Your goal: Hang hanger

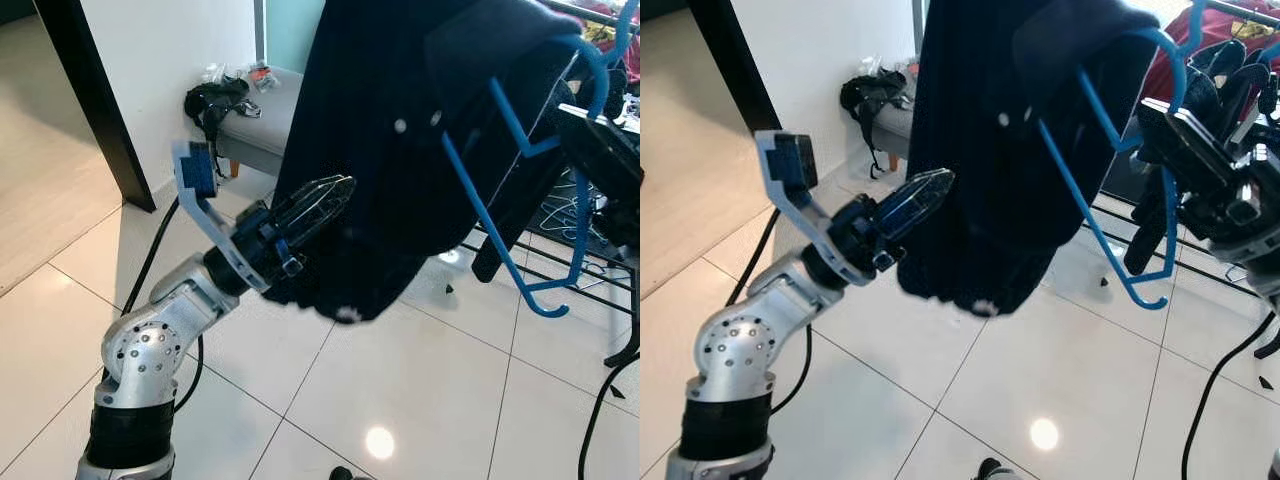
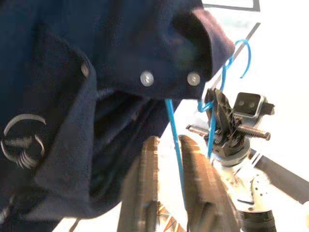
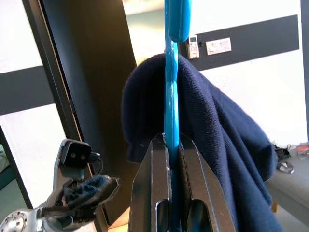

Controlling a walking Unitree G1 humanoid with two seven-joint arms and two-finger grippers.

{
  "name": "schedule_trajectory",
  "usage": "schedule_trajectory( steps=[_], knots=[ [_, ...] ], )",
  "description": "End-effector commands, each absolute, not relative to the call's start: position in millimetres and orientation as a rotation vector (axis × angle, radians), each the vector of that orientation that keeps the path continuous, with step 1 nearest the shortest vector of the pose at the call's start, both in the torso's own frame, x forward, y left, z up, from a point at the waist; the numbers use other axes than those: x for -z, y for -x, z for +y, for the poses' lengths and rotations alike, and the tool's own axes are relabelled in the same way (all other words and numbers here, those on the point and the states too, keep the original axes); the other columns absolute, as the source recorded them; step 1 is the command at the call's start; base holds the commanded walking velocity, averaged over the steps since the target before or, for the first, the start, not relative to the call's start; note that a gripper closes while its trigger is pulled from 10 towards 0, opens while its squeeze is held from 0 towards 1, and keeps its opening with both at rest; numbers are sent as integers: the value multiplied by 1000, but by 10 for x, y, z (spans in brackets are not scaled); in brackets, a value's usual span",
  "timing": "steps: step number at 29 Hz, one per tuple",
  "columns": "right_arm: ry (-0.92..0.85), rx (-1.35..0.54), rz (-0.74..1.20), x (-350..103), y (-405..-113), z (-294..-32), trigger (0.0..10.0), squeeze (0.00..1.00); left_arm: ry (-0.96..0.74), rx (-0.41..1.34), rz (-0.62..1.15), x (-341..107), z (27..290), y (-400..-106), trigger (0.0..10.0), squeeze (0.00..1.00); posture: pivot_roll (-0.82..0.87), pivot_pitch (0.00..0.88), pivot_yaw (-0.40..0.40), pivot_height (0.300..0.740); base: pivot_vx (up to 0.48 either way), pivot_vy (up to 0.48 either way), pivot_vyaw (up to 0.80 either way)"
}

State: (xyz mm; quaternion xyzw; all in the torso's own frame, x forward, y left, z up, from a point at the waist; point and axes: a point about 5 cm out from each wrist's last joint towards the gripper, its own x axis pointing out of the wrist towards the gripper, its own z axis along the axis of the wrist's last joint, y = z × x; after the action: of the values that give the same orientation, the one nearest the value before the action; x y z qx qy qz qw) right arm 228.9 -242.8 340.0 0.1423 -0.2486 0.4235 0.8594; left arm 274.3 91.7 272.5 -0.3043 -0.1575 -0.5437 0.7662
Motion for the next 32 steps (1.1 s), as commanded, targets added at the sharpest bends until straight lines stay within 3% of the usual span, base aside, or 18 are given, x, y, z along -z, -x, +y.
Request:
schedule_trajectory(
  steps=[1, 2, 3, 4, 5, 6, 10, 17, 24, 25, 26, 27, 29, 32],
  knots=[
    [-279, -899, -595, -3496, -2224, -2435, 10000, 0, 559, 1106, -308, -2639, 825, -2806, 8667, 0, -80, 188, -33, 740, 0, 0, 0],
    [-279, -899, -595, -3496, -2224, -2435, 10000, 0, 559, 1106, -308, -2639, 825, -2806, 8667, 0, -80, 188, -33, 740, 0, 0, 0],
    [-277, -902, -593, -3499, -2222, -2430, 10000, 0, 492, 1050, -300, -2609, 783, -2857, 10000, 0, -79, 188, -33, 740, 0, 0, 0],
    [-275, -904, -593, -3501, -2217, -2427, 10000, 0, 399, 936, -301, -2577, 751, -2951, 10000, 0, -80, 189, -31, 740, 0, 0, 0],
    [-275, -904, -593, -3501, -2217, -2427, 10000, 0, 399, 936, -301, -2577, 751, -2951, 10000, 0, -80, 189, -31, 740, 0, 0, 0],
    [-275, -905, -593, -3501, -2213, -2425, 10000, 0, 349, 858, -301, -2557, 728, -3014, 10000, 1000, -80, 189, -31, 740, 0, 0, 0],
    [-276, -906, -593, -3494, -2214, -2417, 10000, 0, 252, 793, -333, -2580, 661, -3027, 10000, 1000, -82, 188, -29, 740, 0, 0, 0],
    [-280, -911, -585, -3476, -2233, -2408, 10000, 0, 234, 795, -386, -2685, 619, -2968, 10000, 1000, -81, 187, -31, 740, 0, 0, 0],
    [-276, -893, -562, -3424, -2286, -2408, 10000, 0, 410, 907, -406, -2829, 575, -2839, 10000, 1000, -74, 188, -37, 740, 0, 0, 0],
    [-273, -889, -555, -3409, -2300, -2405, 10000, 0, 489, 960, -391, -2849, 559, -2797, 10000, 737, -74, 188, -37, 740, 0, 0, 0],
    [-273, -889, -555, -3409, -2300, -2405, 10000, 0, 489, 960, -391, -2849, 559, -2797, 10000, 737, -74, 188, -37, 740, 0, 0, 0],
    [-270, -885, -548, -3396, -2312, -2403, 10000, 0, 526, 994, -390, -2862, 538, -2764, 10000, 0, -73, 188, -39, 740, 0, 0, 0],
    [-266, -884, -544, -3390, -2319, -2389, 10000, 0, 516, 1013, -381, -2846, 508, -2740, 10000, 0, -73, 188, -39, 740, 0, 0, 0],
    [-258, -896, -542, -3398, -2317, -2335, 10000, 0, 349, 998, -356, -2727, 408, -2729, 10000, 0, -73, 188, -39, 740, 0, 0, 0]
  ],
)
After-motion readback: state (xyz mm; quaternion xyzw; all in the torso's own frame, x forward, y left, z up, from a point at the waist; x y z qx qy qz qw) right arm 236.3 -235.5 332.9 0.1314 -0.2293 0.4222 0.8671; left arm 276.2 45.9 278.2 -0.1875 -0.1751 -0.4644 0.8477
